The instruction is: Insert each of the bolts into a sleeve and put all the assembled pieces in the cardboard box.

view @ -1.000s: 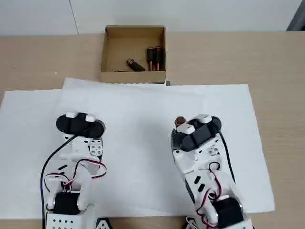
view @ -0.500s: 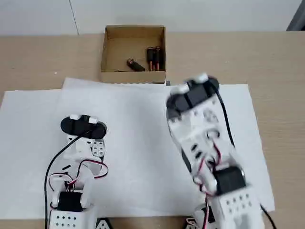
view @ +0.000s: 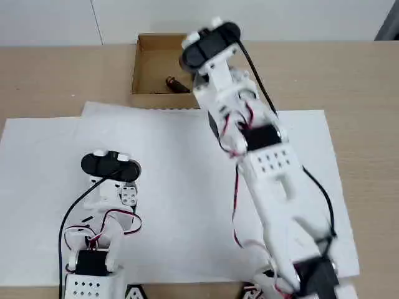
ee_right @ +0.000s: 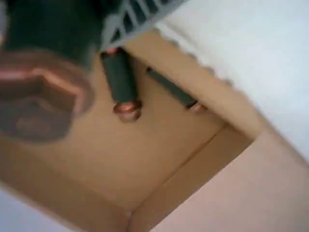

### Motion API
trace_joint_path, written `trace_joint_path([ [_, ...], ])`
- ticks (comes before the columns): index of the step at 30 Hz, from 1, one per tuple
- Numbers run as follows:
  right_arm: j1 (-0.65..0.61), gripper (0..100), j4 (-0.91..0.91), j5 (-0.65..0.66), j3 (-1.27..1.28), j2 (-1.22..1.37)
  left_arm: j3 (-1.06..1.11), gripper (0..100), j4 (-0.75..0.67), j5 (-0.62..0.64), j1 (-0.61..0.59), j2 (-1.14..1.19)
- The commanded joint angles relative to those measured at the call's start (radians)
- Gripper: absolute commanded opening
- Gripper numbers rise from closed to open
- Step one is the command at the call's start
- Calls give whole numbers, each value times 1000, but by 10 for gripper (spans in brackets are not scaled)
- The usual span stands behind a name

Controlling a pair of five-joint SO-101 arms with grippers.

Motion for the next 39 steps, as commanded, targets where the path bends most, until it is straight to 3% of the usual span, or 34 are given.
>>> trace_joint_path([
  [1, 12, 3, -44, 32, -212, 134, -5, 6, 3, -6, -2, -11],
  [15, 12, 3, -48, 153, -707, 697, -5, 6, 5, -2, -3, -11],
  [22, 10, 8, -145, 308, -841, 921, -5, 6, 5, -2, -3, -11],
  [34, 22, 14, -143, 321, -858, 1007, -5, 6, 5, -2, -3, -11],
  [39, 24, 148, -142, 321, -858, 1007, -5, 6, 5, -2, -3, -11],
])
